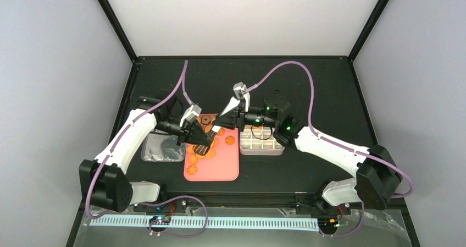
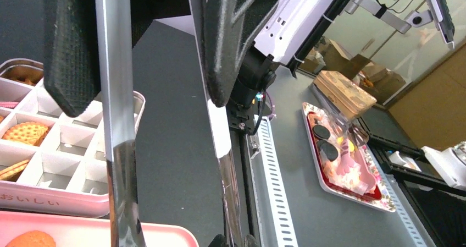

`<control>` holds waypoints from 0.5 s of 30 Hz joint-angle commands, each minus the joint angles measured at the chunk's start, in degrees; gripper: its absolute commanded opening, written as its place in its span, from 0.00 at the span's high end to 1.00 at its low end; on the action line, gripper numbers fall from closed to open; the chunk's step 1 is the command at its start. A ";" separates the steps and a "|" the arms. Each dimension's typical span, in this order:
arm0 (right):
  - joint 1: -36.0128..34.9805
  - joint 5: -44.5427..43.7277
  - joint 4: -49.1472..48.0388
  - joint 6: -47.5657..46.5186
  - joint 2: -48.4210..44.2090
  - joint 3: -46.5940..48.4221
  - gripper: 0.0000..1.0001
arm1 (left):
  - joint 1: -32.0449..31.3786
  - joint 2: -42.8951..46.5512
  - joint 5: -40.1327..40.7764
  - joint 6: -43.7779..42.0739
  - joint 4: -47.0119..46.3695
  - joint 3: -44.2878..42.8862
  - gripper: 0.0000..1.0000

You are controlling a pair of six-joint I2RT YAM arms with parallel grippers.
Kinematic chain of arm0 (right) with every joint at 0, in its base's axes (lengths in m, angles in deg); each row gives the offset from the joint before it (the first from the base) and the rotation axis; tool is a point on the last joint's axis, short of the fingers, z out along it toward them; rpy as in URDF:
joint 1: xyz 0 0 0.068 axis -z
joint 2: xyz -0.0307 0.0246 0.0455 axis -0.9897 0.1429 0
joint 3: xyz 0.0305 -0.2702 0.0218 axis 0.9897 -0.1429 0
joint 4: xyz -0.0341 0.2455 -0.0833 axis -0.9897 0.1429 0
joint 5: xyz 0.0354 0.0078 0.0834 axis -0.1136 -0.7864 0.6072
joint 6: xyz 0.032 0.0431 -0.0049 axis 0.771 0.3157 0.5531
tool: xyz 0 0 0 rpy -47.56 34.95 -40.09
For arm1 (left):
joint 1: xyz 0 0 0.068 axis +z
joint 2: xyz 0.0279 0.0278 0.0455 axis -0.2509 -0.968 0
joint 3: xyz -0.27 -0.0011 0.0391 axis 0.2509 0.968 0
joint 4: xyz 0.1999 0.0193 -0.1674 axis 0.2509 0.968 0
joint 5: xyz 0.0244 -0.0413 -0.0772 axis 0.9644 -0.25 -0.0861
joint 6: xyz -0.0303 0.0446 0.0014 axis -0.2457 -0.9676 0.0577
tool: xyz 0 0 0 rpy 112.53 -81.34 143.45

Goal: Pack the cookies
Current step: Pass from the left arm to the right

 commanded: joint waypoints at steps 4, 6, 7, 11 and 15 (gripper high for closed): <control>0.42 0.87 3.31 -2.71 -1.53 2.23 0.60 | 0.19 3.32 1.49 4.43 -6.67 0.32 0.69; 0.39 -0.57 5.93 -4.55 -2.36 2.54 0.60 | 0.26 4.41 5.21 9.06 -10.21 0.14 0.55; 0.38 -1.14 7.29 -5.41 -2.59 2.69 0.60 | 0.40 5.07 7.34 11.96 -12.41 0.27 0.51; -0.23 -3.43 12.68 -9.00 -2.84 3.11 0.59 | 2.34 7.96 17.68 18.54 -16.00 -1.00 0.39; -3.13 -8.66 16.79 -13.41 -2.50 3.49 0.57 | 8.05 8.72 25.47 19.28 -15.01 -3.05 0.22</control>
